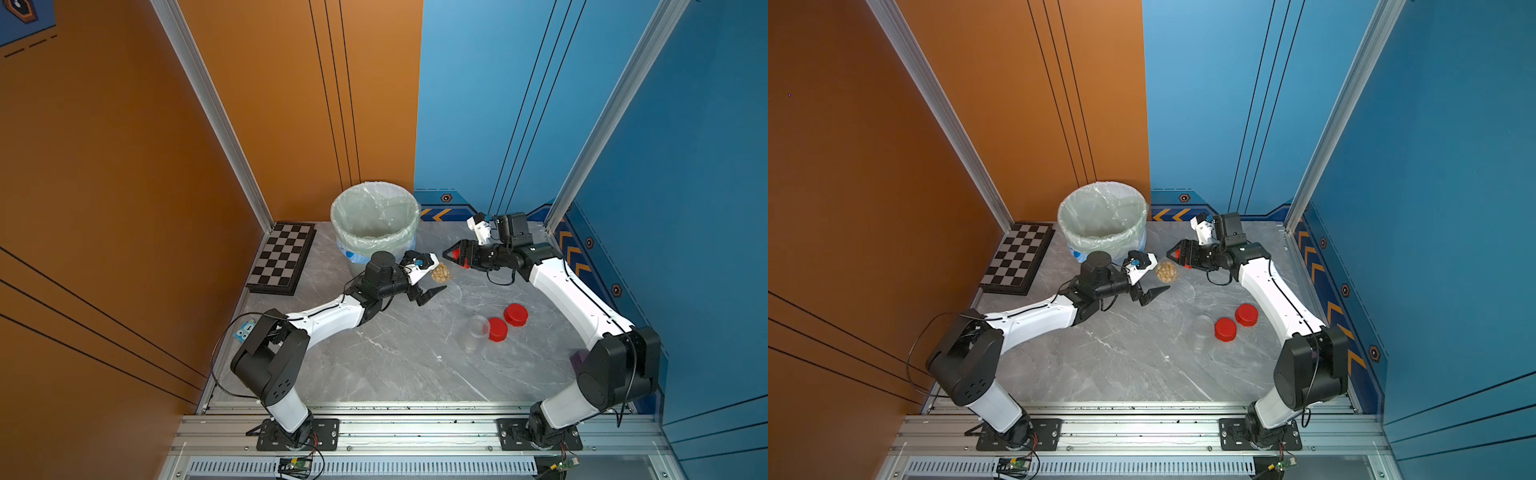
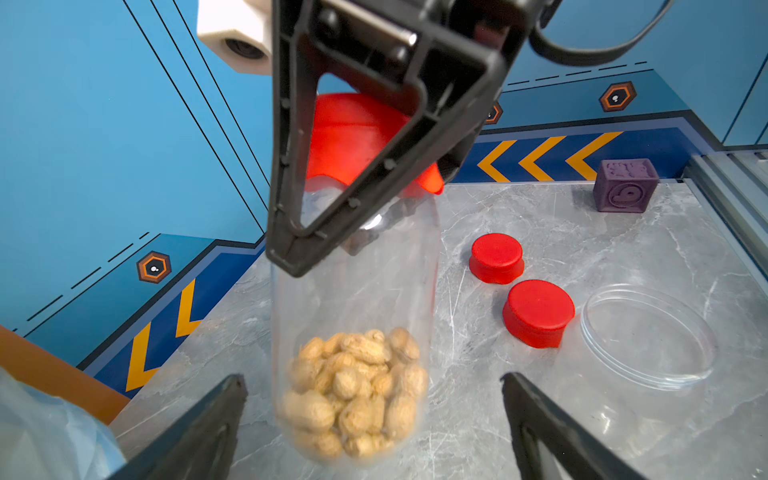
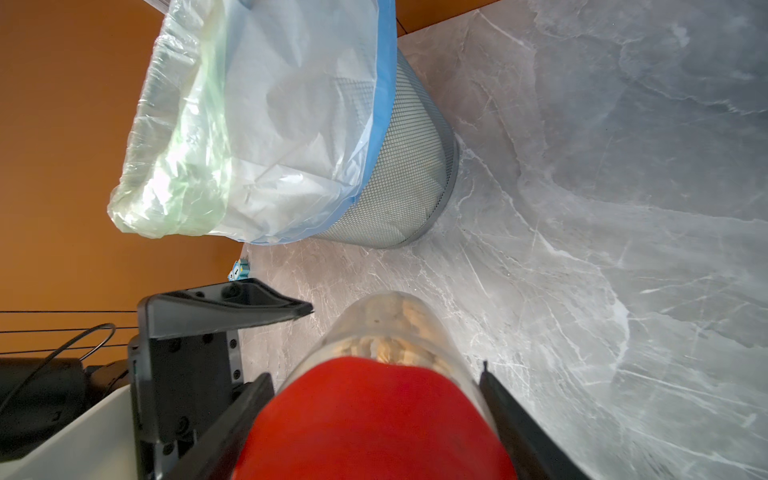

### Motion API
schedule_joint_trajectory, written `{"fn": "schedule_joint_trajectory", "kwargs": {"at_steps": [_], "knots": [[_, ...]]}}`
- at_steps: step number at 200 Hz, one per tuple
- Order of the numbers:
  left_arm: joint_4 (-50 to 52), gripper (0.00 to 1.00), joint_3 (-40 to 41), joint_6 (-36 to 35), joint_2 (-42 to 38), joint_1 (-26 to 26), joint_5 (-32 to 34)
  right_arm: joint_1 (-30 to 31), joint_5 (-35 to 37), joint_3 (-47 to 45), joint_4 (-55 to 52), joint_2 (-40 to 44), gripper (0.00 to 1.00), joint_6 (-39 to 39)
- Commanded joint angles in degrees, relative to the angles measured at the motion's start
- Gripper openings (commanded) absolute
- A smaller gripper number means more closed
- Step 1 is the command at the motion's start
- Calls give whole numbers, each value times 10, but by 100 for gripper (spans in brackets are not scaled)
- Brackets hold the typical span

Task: Empty moldy peanuts from jars
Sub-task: Pick up the jar from the center of the board.

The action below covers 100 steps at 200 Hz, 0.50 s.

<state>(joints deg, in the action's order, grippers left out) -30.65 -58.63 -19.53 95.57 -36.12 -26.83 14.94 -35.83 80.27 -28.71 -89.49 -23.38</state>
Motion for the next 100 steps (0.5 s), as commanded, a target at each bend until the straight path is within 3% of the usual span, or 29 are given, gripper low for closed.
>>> {"fn": "schedule_joint_trajectory", "kwargs": {"at_steps": [1, 100], "knots": [[-9, 98, -23, 2, 12, -4, 3, 12, -5, -5, 16, 31, 45, -8], [-9, 98, -36, -9, 29, -9, 8, 24, -28, -38, 50, 57, 45, -32]]}}
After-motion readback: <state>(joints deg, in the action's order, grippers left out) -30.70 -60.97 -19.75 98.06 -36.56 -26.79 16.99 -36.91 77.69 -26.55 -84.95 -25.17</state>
